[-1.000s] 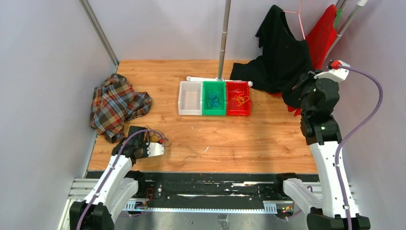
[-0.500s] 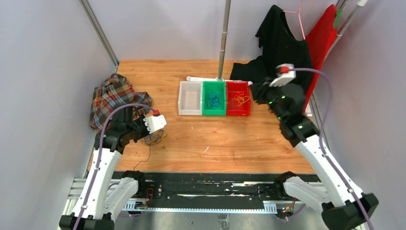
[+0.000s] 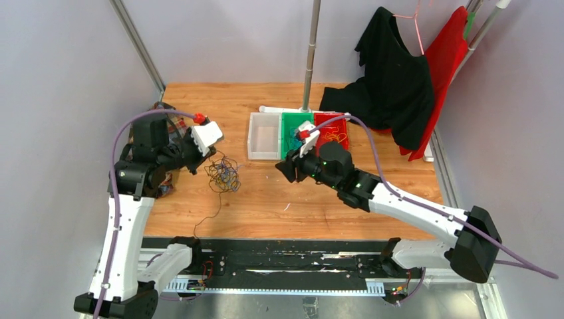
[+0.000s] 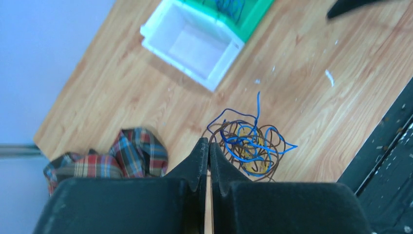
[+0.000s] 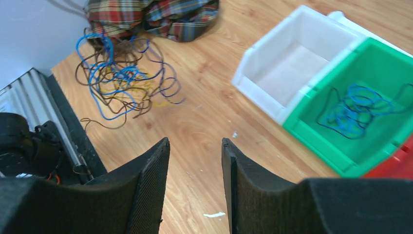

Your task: Untangle the cables

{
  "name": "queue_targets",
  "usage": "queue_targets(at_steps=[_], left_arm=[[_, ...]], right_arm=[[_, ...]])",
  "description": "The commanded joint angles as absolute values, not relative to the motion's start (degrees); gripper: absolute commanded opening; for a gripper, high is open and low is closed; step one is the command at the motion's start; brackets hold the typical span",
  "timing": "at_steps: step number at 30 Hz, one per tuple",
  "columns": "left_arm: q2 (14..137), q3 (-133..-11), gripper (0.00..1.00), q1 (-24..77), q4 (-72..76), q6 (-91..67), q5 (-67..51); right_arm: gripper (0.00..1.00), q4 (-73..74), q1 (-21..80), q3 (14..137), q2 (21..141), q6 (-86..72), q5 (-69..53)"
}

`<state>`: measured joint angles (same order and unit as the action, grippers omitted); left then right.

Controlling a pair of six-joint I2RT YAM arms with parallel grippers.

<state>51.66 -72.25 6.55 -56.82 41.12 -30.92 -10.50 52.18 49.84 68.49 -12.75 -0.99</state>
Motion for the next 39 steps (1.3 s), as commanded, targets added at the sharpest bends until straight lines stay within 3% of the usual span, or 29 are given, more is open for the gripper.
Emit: queue_targets(at_steps=[1,8,11,16,23,32,39], left_arm=[[54.67,-79.57,0.02,8.39,-56.51,35.06,-36.23],[59.35,-91.40,0.01,11.51,-56.21,33.10,-35.17],[60.89,-95.52,0.01,11.99,-56.25,31.14,-35.56],[59.32,-94.18,0.01,12.37,-56.25,30.81,-37.08],[55.40,-87.35,0.01,12.39,-56.26,32.26,-36.55],[54.25,-85.43,0.01,12.37,-56.25,31.82,-36.76],[53.57,-85.34,0.00,12.39,-56.31,31.81,-36.74]], right_arm=[[0.44,-16.28,56.23,53.29,71.33,-10.15,-1.38],[0.61,-21.38,59.51,56.51,77.60,-13.32,-4.27],[0.63,-24.09,60.32,58.54,81.32,-14.76,-5.17],[0.63,-25.03,60.72,60.68,85.50,-14.65,-0.53],[0.61,-25.18,60.65,59.29,82.32,-10.92,4.02],[0.50,-23.30,61.42,61.27,83.98,-11.07,-3.42],[0.59,-21.82,62.05,59.97,83.91,-10.99,-4.99]])
